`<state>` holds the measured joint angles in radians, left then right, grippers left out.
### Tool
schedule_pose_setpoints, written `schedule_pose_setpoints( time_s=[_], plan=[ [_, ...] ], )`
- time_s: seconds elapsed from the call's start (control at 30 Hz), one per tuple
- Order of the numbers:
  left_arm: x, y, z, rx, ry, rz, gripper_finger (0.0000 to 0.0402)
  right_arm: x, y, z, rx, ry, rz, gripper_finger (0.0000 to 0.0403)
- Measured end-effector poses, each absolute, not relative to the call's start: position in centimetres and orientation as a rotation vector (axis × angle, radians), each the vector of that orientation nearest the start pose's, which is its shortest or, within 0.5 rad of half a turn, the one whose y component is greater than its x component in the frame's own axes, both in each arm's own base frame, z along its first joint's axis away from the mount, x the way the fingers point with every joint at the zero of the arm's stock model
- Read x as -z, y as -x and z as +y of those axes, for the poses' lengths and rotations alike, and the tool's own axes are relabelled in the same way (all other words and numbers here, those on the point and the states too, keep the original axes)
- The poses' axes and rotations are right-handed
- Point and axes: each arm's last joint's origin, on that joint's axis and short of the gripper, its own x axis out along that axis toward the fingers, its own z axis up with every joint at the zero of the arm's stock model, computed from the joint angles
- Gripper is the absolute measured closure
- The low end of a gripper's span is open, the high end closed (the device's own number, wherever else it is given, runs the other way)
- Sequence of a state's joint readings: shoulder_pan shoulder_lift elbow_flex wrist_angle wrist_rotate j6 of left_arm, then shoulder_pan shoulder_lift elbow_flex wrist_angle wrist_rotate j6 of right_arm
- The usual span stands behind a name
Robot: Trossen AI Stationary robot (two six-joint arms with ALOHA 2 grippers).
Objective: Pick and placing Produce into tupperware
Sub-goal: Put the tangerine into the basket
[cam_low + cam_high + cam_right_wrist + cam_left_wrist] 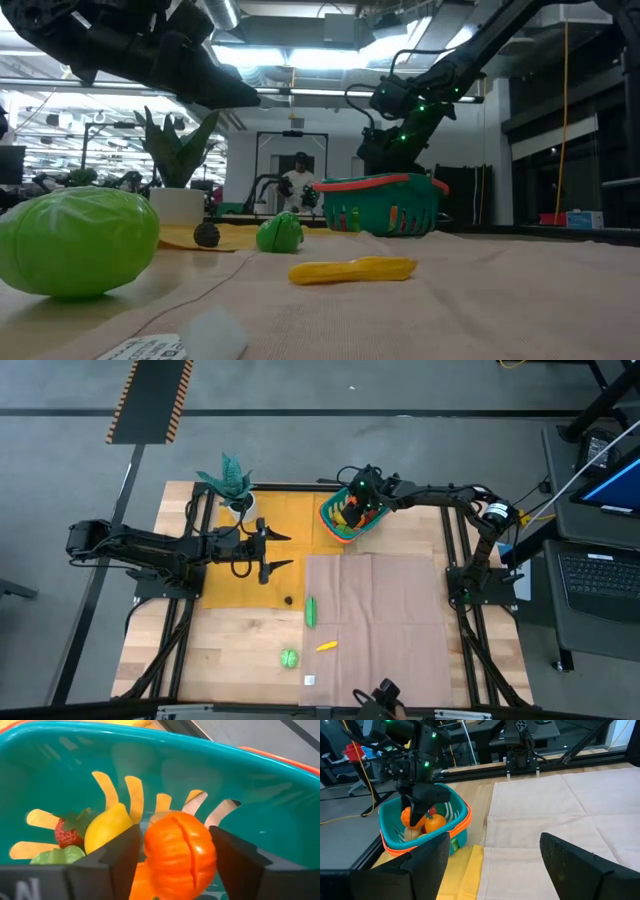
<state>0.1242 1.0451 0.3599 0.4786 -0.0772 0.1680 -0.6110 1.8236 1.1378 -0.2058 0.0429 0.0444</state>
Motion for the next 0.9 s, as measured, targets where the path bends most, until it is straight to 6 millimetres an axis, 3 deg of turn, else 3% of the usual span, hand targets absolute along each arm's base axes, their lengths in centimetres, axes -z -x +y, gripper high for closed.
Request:
schedule_pose_setpoints(
  time_s=[0.2, 0.37, 0.57, 0.77, 0.9],
  plan=[
    [-20.3, -20.8, 2.8, -0.183, -0.162, 0.223, 0.0100, -17.5, -30.6, -21.6, 0.627, -0.297, 0.857, 0.0120],
    [-20.3, -20.8, 2.8, -0.182, -0.162, 0.223, 0.0100, -17.9, -30.5, -21.2, 0.631, -0.362, 0.909, 0.0111],
    [-20.3, -20.8, 2.8, -0.179, -0.192, 0.226, 0.0100, -20.6, -30.4, -21.1, 0.624, -0.413, 1.065, 0.0110],
    [-20.4, -20.8, 2.8, -0.179, -0.198, 0.226, 0.0100, -23.7, -31.3, -21.7, 0.626, -0.392, 1.007, 0.0110],
    [-20.4, -20.8, 2.8, -0.179, -0.198, 0.226, 0.0100, -24.8, -31.9, -21.9, 0.628, -0.376, 0.939, 0.0110]
  ],
)
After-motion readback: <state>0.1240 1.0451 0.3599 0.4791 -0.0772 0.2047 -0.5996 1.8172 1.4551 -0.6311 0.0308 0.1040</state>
